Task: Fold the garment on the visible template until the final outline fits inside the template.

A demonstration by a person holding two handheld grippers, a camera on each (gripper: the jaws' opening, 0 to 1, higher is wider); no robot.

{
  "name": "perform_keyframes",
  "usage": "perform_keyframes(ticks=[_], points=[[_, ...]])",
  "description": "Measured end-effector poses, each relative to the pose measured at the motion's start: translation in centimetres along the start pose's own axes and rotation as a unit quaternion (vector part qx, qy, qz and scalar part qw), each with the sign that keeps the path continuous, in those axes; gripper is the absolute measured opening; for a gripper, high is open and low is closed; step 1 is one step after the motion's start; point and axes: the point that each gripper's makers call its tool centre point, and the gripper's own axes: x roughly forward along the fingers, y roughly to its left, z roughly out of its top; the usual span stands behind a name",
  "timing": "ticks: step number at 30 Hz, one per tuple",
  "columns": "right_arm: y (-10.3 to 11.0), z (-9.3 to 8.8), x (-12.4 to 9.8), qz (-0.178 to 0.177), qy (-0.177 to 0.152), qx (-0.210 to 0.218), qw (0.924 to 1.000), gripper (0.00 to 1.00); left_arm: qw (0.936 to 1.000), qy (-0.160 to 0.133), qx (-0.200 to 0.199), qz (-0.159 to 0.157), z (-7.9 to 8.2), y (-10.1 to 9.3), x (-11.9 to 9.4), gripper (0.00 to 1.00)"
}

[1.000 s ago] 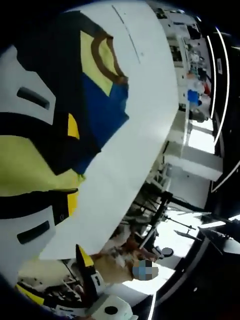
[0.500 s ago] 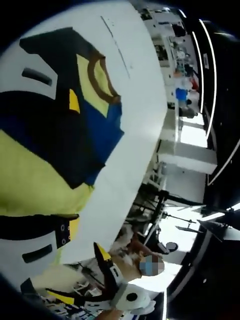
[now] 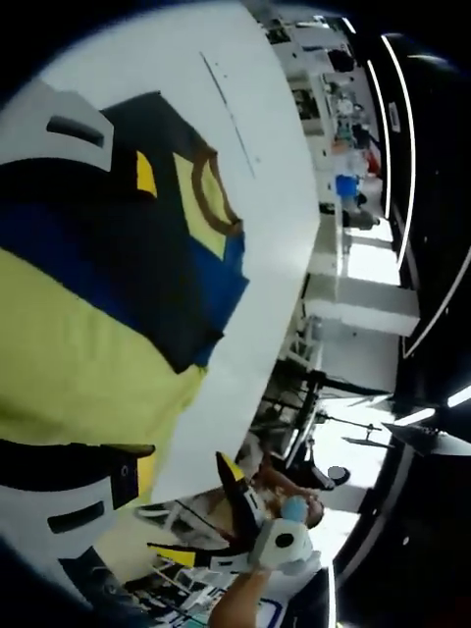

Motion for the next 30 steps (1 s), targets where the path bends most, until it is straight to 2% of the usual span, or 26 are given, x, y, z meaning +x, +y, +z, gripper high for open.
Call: perform_keyframes(ticks=[9,17,22,30], points=[[0.4,-0.1,0.2,0.016,0.012,-0.015,0.9997,0.99,0.9999,0.012,0.003,0.004,-2.3,-0.3,-4.5,0.99],[0.9,-0.9,-0.2,0.028,0.033,-0.032,0.9986,0.98,0.9997,0.025,0.001,0.001,-4.4,-1.3,-8.3,0.99],[1.4,-1.4,-0.1,0.037,0.045,-0.041,0.9975,0.97,0.999,0.044,0.012,0.0,-6.0,-1.9,-10.2,0.99],[1.9,-2.4,0.1,0.047,0.059,-0.053,0.9957,0.92,0.9967,0.076,0.025,-0.01,-9.2,-4.0,-12.6,0.94]])
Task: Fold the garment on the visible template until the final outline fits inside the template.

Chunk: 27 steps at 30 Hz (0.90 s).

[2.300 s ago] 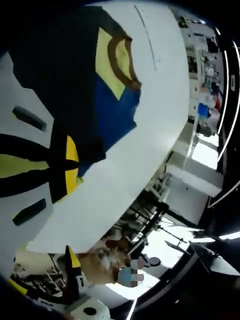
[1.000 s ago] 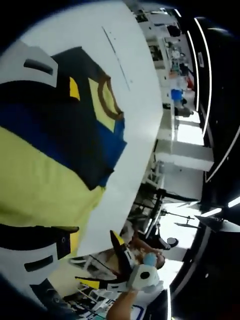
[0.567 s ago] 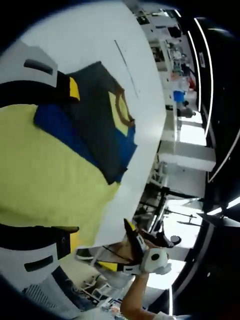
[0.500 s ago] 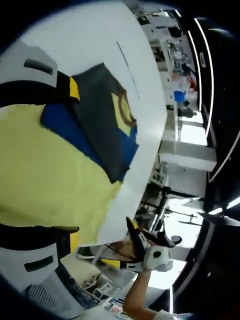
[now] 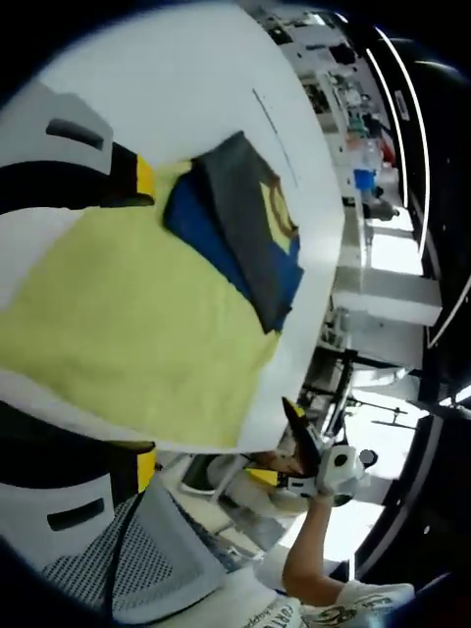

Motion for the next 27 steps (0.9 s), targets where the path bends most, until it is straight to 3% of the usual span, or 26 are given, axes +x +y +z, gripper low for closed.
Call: perform_keyframes(ticks=[4,9,19,27], points=[[0.4,-0.5,0.2,0.003,0.009,-0.008,0.9999,0.89,1.0,0.007,-0.002,-0.003,-1.1,-0.6,-0.5,0.9],[0.9,-1.4,0.5,0.007,0.032,-0.026,0.9991,0.79,0.9996,0.027,-0.007,-0.004,-2.6,-1.2,-0.9,0.78],[1.3,-3.6,1.3,0.003,0.081,-0.076,0.9938,0.66,0.9969,0.077,0.017,-0.003,-6.0,-2.0,-1.6,0.6],[1.5,-5.7,1.6,0.003,0.116,-0.096,0.9887,0.53,0.9944,0.091,0.053,0.007,-6.8,-1.9,-2.1,0.44]])
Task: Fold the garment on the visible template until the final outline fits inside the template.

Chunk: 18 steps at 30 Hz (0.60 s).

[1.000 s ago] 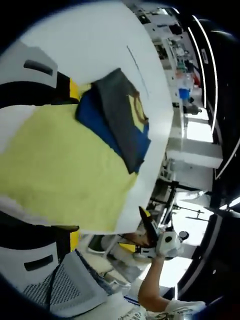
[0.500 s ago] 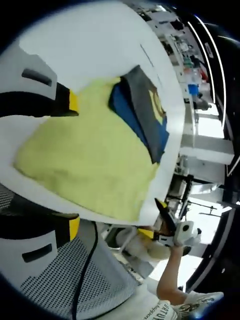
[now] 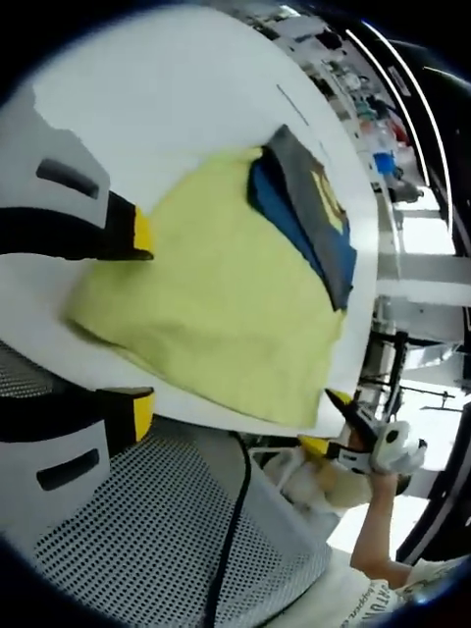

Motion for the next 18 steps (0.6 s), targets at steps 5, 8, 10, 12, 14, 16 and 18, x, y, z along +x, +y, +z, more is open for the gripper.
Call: perform_keyframes(ticks=[5,8,10,12,14,16,18], points=[[0.1,-0.5,0.1,0.001,0.007,-0.01,0.9999,0.43,0.9996,0.01,0.025,0.004,-0.3,-0.1,-0.1,0.38],[-0.1,-1.3,0.2,-0.003,0.029,-0.038,0.9989,0.39,0.9995,0.018,0.027,0.005,-0.7,-0.1,-0.1,0.36],[0.0,-1.6,0.3,0.0,0.037,-0.044,0.9983,0.39,0.9993,0.021,0.029,0.002,-0.8,-0.2,-0.1,0.35],[0.1,-1.7,0.2,0.004,0.039,-0.045,0.9982,0.39,0.9988,0.031,0.037,0.004,-1.1,-0.3,-0.2,0.33],[0.1,-1.7,0.2,0.004,0.038,-0.047,0.9982,0.39,0.9989,0.031,0.035,0.007,-1.2,-0.1,-0.3,0.3],[0.1,-1.7,0.2,0.005,0.04,-0.054,0.9977,0.37,0.9986,0.035,0.037,0.011,-1.5,0.0,-0.4,0.28],[0.4,-1.8,0.1,0.015,0.046,-0.067,0.9966,0.32,0.998,0.036,0.051,0.012,-1.4,-0.1,-0.4,0.27]])
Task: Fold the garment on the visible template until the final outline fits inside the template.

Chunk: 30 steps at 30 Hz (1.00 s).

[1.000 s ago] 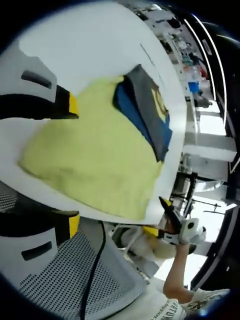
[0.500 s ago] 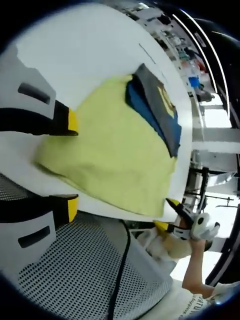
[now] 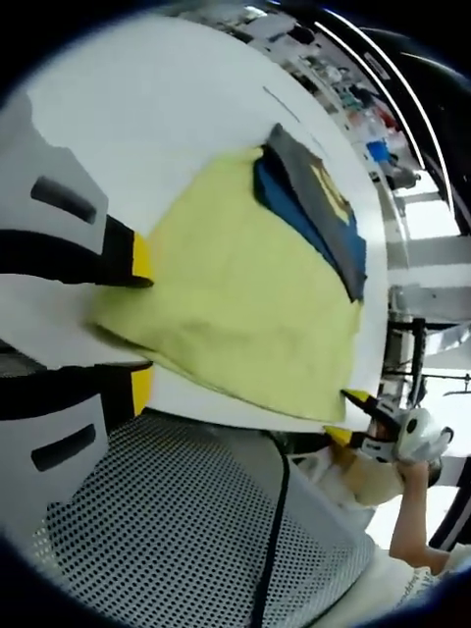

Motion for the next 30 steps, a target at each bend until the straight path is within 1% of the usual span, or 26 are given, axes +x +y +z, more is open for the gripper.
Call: perform_keyframes(ticks=[2,5,8,10,13,17,18,19,22,26,30], points=[[0.0,-0.2,-0.1,0.002,0.006,-0.009,0.9999,0.27,1.0,0.003,0.008,-0.003,-0.1,-0.2,0.0,0.26],[0.0,-0.4,-0.2,0.004,0.013,-0.019,0.9997,0.16,0.9998,0.003,0.019,-0.005,0.1,-0.4,-0.1,0.23],[0.1,-0.7,-0.4,0.006,0.02,-0.029,0.9994,0.1,0.9997,0.003,0.022,-0.009,0.2,-0.6,-0.1,0.2],[0.0,-0.9,-0.5,0.004,0.028,-0.039,0.9988,0.01,0.9997,0.005,0.021,-0.011,0.1,-0.6,-0.2,0.16],[-0.1,-0.9,-0.5,0.003,0.029,-0.038,0.9988,0.0,0.999,0.011,0.041,-0.013,0.0,-0.8,-0.4,0.07],[-0.1,-1.1,-0.6,0.004,0.032,-0.043,0.9985,0.0,0.9981,0.014,0.059,-0.009,-0.1,-0.7,-0.4,0.01],[-0.1,-1.1,-0.6,0.004,0.033,-0.044,0.9985,0.0,0.9973,0.023,0.069,-0.005,-0.5,-0.5,-0.4,0.01],[-0.2,-1.2,-0.6,0.003,0.033,-0.044,0.9985,0.0,0.9969,0.02,0.076,-0.007,-0.4,-0.6,-0.3,0.01],[-0.2,-1.2,-0.7,0.001,0.027,-0.033,0.9991,0.0,0.9951,0.032,0.094,-0.005,-0.6,-0.4,0.0,0.0],[-0.3,-0.9,-1.2,-0.001,0.013,-0.012,0.9998,0.0,0.9953,0.035,0.09,-0.005,-0.5,0.0,-0.1,0.0],[-0.7,-0.4,-1.8,-0.01,-0.005,0.007,0.9999,0.0,0.9961,0.03,0.082,-0.005,0.4,0.4,-0.7,0.0]])
